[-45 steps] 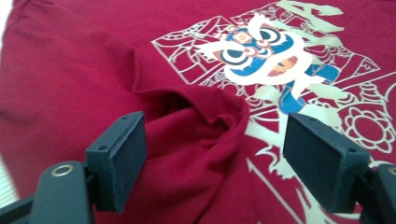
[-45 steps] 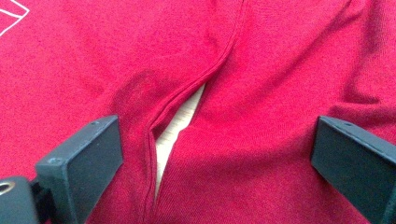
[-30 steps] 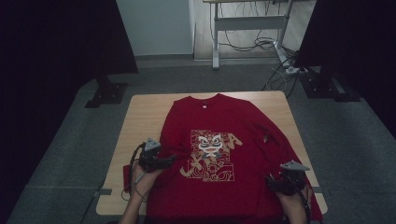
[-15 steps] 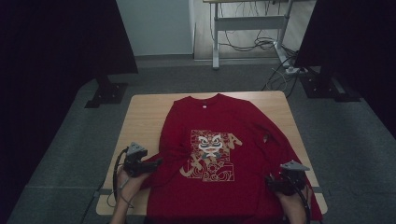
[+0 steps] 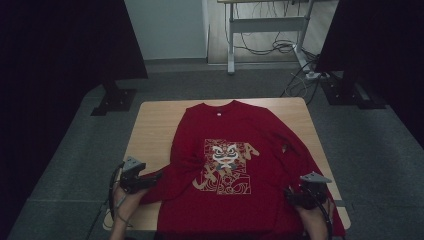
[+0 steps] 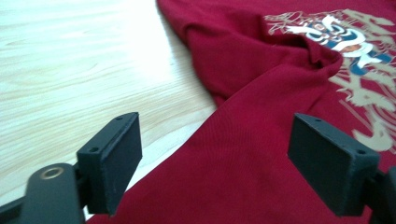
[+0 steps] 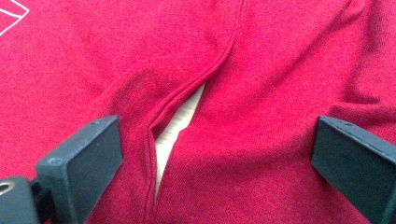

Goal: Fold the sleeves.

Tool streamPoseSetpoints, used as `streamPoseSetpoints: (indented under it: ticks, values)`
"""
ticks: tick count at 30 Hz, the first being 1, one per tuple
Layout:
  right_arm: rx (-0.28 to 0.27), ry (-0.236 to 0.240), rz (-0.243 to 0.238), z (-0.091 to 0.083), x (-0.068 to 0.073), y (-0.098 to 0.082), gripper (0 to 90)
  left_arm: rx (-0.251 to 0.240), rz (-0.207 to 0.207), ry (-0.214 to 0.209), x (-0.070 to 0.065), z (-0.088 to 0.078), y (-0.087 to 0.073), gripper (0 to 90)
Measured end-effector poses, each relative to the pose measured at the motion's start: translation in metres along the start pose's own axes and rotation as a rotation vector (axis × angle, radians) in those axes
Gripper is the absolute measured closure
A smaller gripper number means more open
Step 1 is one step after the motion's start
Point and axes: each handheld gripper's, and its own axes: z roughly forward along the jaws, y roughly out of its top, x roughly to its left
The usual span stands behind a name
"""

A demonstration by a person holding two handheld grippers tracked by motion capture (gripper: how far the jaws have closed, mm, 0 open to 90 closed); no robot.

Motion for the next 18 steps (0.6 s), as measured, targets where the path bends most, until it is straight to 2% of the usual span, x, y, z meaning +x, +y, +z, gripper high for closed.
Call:
streamPoseSetpoints:
  ticks: [1,5,6,10,13,14,18]
  values:
    - [0.0,0.0,0.0,0.0,0.0,0.0,2.5,0.012,-0.02,0.039,0.016,-0.009,-0.013,19.8]
    - [0.0,0.0,0.0,0.0,0.0,0.0,2.5,0.012,-0.02,0.039,0.016,-0.009,-0.013,19.8]
    - [0.0,0.0,0.0,0.0,0.0,0.0,2.5,0.023,-0.041,0.053,0.027,-0.011,-0.023,19.8]
    - [0.0,0.0,0.001,0.0,0.0,0.0,2.5,0.049,-0.028,0.078,0.031,-0.008,-0.033,23.8]
    - [0.0,0.0,0.0,0.0,0.0,0.0,2.5,0.049,-0.028,0.078,0.031,-0.008,-0.033,25.8]
    - [0.0,0.0,0.0,0.0,0.0,0.0,2.5,0.07,-0.014,0.1,0.032,-0.003,-0.038,28.1]
    - [0.0,0.0,0.0,0.0,0.0,0.0,2.5,0.084,-0.003,0.112,0.032,-0.001,-0.039,30.4]
